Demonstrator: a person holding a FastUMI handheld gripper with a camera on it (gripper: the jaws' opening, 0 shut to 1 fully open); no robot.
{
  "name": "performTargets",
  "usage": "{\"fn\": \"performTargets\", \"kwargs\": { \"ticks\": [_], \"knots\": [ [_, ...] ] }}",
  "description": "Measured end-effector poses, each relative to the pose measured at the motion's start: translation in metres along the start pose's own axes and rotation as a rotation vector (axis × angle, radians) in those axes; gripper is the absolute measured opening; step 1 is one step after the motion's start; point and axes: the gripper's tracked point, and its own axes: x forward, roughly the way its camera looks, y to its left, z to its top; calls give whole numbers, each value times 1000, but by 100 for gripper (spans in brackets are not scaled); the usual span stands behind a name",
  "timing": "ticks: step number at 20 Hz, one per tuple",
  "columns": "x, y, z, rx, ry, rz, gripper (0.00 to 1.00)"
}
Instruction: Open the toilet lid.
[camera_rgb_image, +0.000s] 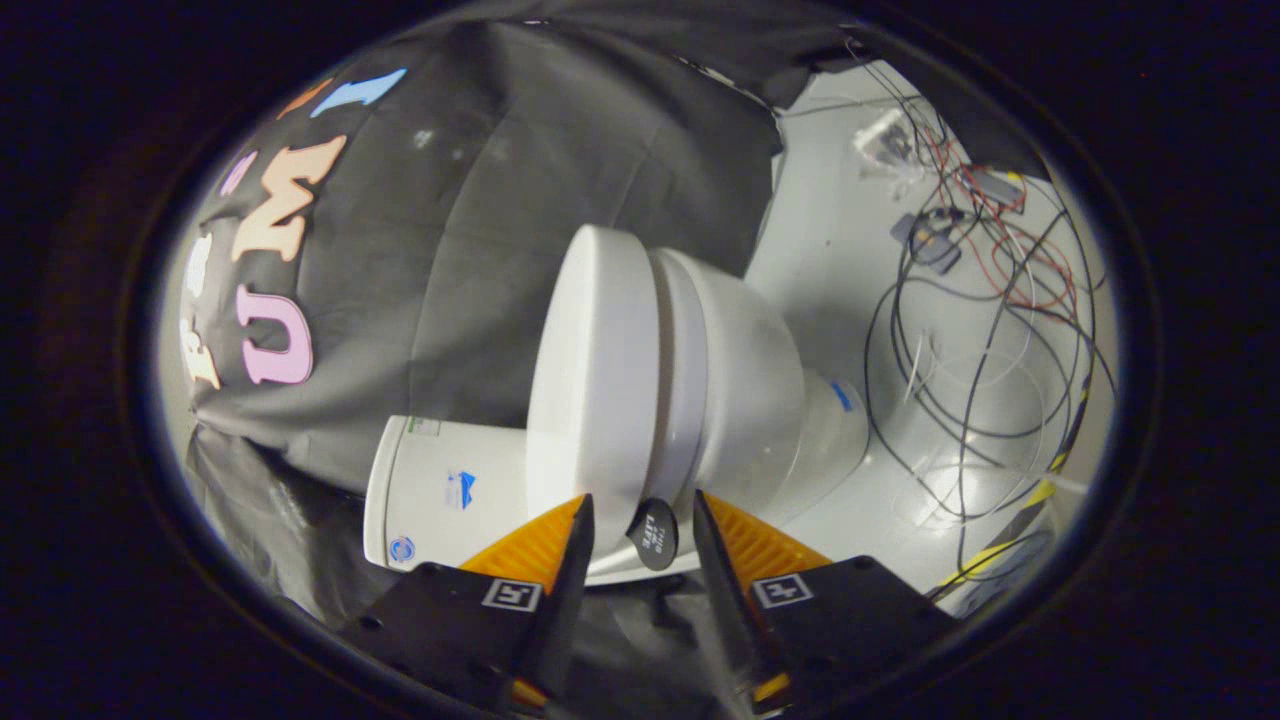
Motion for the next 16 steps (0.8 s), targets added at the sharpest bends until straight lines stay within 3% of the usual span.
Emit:
{"fn": "performTargets", "kwargs": {
  "ticks": [2,4,6,8,9,10,16],
  "knots": [
    [8,-15,-7,4,25,-41,46],
    [15,-3,-1,9,27,-12,31],
    [12,-2,-3,-32,44,-62,16],
    [-1,-2,25,-32,15,-126,16],
    [15,-4,3,-26,8,-151,9],
    [-11,-22,12,-17,12,-171,2],
    [-17,5,18,-35,-24,-191,2]
  ]
}}
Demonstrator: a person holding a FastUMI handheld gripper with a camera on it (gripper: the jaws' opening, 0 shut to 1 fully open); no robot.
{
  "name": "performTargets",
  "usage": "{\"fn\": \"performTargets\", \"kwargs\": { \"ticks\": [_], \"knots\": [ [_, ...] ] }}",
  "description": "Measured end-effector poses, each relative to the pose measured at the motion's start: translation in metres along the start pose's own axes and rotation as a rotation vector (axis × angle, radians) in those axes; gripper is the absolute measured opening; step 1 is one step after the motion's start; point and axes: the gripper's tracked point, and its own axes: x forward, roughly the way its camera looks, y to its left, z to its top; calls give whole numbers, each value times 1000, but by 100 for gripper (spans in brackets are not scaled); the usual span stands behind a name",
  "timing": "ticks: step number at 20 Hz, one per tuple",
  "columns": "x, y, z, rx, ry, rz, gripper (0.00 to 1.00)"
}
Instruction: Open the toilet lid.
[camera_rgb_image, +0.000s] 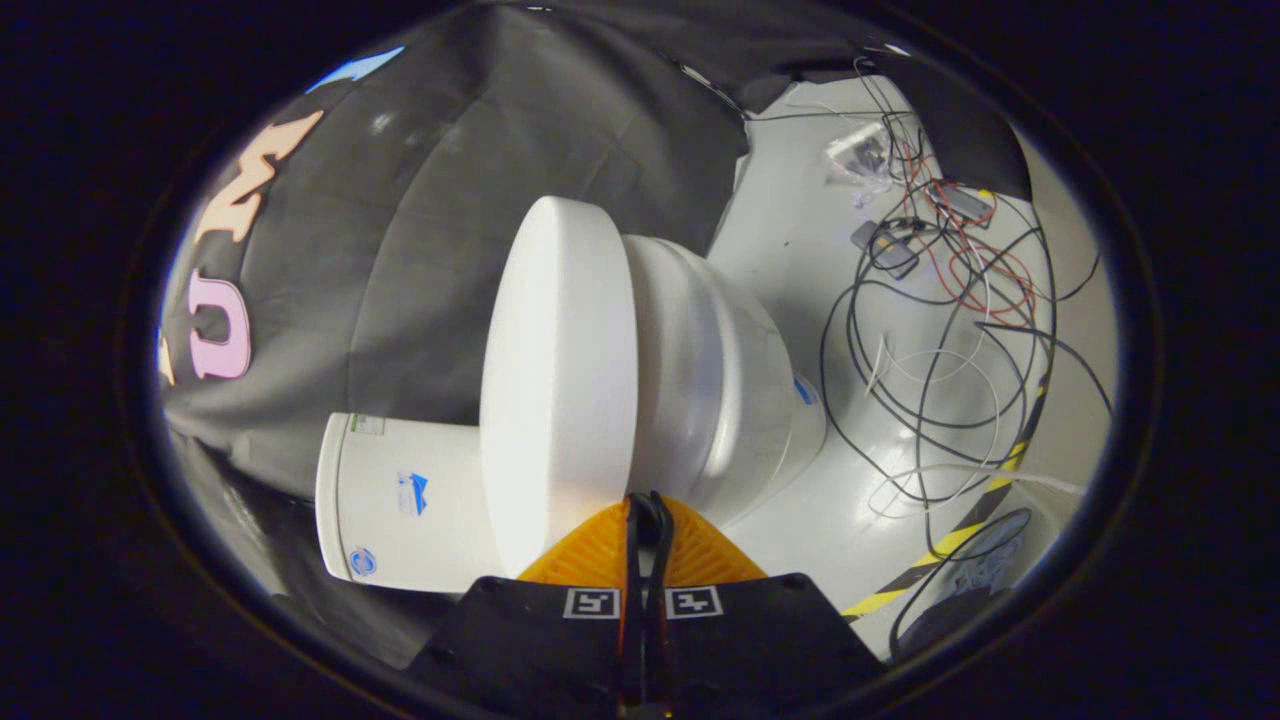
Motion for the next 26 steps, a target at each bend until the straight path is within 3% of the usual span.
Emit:
{"fn": "performTargets", "kwargs": {
  "ticks": [5,18,26],
  "knots": [
    [-21,28,8,-60,-21,-21,2],
    [-62,131,0,-143,-84,60,1],
    [-71,167,-11,-215,-121,61,1]
  ]
}}
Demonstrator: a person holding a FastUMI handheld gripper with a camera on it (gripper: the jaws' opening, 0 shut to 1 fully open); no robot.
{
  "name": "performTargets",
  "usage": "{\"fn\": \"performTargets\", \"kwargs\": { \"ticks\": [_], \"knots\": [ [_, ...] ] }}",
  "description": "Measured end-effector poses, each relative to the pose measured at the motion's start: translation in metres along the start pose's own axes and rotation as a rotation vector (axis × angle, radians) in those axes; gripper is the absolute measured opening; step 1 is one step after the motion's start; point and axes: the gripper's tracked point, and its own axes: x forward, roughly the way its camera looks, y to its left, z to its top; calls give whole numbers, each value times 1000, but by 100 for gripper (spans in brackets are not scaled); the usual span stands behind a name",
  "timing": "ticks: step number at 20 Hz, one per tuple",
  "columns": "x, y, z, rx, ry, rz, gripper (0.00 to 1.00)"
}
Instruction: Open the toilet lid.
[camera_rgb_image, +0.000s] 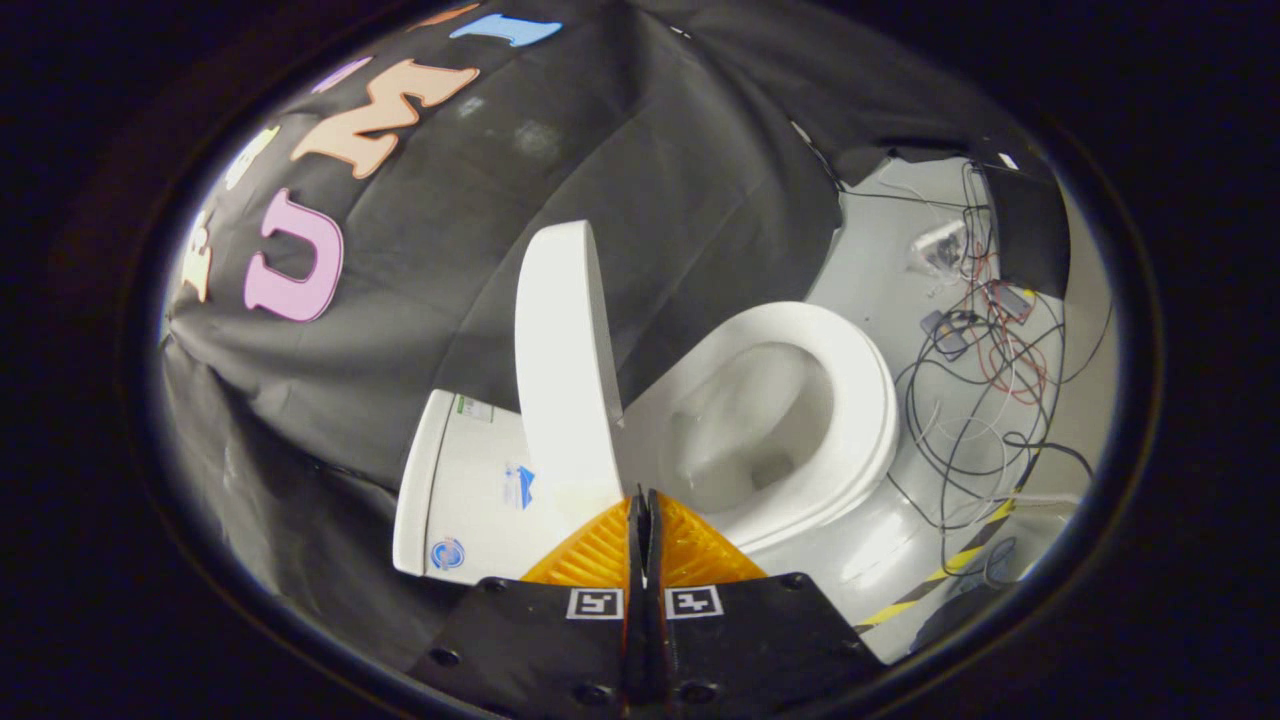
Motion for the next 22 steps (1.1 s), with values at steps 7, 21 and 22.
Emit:
{"fn": "performTargets", "kwargs": {
  "ticks": [7,21,22],
  "knots": [
    [-4,42,-3,-128,-21,-2,1],
    [4,143,-35,-391,-80,-27,2],
    [5,150,-38,-407,-84,-30,2]
  ]
}}
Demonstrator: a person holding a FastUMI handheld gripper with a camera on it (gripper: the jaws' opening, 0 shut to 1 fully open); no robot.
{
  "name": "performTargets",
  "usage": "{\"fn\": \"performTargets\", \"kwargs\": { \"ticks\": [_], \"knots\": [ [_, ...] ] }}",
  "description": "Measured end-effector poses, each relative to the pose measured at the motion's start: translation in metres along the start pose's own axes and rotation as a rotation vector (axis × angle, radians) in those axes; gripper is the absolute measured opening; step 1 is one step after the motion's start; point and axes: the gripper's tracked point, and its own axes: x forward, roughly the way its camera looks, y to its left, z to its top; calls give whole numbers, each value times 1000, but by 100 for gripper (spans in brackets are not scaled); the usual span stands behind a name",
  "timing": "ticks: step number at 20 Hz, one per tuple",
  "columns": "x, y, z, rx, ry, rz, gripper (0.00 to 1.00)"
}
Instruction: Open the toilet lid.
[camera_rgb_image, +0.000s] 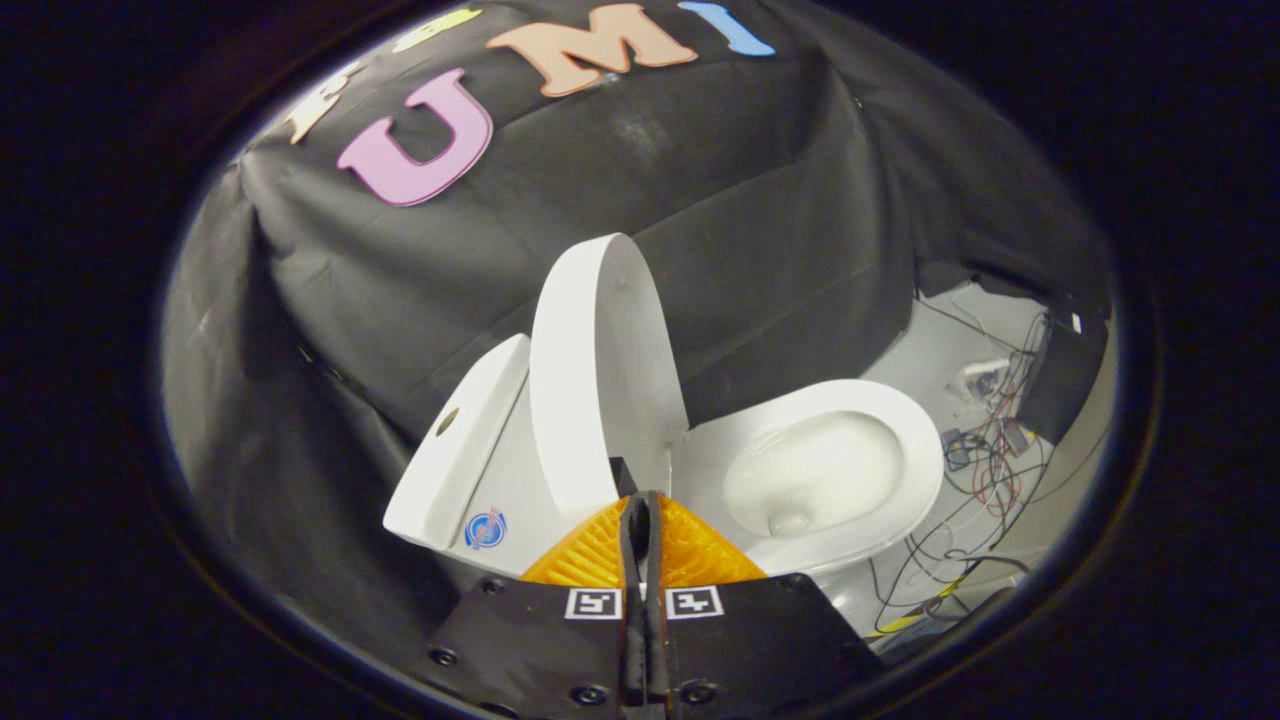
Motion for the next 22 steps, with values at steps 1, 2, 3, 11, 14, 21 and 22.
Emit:
{"fn": "performTargets", "kwargs": {
  "ticks": [1,2,3,11,14,21,22],
  "knots": [
    [2,9,-2,-13,-1,-3,2],
    [4,18,-2,-30,-4,-5,2],
    [5,24,-3,-50,-5,-7,2],
    [19,91,-18,-171,-45,-15,2],
    [25,107,-23,-208,-58,-17,2],
    [31,132,-34,-252,-73,-25,2],
    [31,135,-34,-260,-75,-24,2]
  ]
}}
